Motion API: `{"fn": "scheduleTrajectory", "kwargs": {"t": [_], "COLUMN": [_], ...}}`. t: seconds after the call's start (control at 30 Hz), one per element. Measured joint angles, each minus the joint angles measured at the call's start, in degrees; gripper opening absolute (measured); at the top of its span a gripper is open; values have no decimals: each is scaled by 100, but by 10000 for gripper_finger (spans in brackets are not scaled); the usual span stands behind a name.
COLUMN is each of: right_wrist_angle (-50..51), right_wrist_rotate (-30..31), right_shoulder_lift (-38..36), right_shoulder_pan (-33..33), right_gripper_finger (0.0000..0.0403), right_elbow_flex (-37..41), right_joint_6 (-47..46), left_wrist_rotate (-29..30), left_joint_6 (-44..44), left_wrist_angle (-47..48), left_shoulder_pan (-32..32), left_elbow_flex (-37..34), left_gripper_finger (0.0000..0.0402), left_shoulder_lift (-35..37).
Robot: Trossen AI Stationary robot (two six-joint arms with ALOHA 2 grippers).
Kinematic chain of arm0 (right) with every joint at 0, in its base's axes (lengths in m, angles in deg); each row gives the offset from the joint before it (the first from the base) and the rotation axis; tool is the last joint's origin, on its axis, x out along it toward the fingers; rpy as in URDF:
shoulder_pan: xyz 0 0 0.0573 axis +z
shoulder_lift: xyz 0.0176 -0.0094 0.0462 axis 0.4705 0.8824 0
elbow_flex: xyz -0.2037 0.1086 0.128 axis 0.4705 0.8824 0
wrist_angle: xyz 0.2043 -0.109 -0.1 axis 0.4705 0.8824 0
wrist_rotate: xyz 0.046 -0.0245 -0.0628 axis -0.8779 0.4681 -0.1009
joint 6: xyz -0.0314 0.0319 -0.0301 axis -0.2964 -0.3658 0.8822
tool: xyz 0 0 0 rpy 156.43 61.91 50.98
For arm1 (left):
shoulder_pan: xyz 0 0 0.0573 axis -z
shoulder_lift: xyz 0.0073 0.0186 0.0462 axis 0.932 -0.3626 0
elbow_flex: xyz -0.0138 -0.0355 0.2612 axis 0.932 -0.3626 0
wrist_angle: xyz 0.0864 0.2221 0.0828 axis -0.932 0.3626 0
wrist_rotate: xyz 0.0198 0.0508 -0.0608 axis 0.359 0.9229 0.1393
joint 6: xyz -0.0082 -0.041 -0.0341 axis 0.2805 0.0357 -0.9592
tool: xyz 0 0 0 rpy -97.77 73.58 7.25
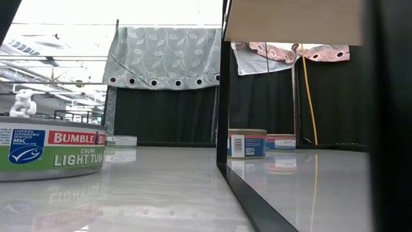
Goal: Stack canned seafood by type on shelf
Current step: Stack the green tuna can on top of the other green tuna can on the shelf
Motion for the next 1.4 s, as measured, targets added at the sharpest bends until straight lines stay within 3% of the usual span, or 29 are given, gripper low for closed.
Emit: {"fn": "scheduleTrajectory", "kwargs": {"t": [0.7,1.03,1.4], "right_wrist_angle": [-42,-33,63], "right_wrist_rotate": [0,-2,-4], "right_shoulder_lift": [76,76,76], "right_shoulder_pan": [0,0,0], "right_gripper_finger": [267,267,267], "right_elbow_flex": [0,0,0], "right_joint_6": [344,450,465], "left_wrist_rotate": [-266,-278,-309], "left_joint_6": [80,-94,-207], "left_wrist_angle": [-145,-326,-99], "left_shoulder_pan": [-77,-166,-171], "left_elbow_flex": [2,21,216], "left_gripper_finger": [165,268,279], "left_shoulder_lift": [0,44,50]}}
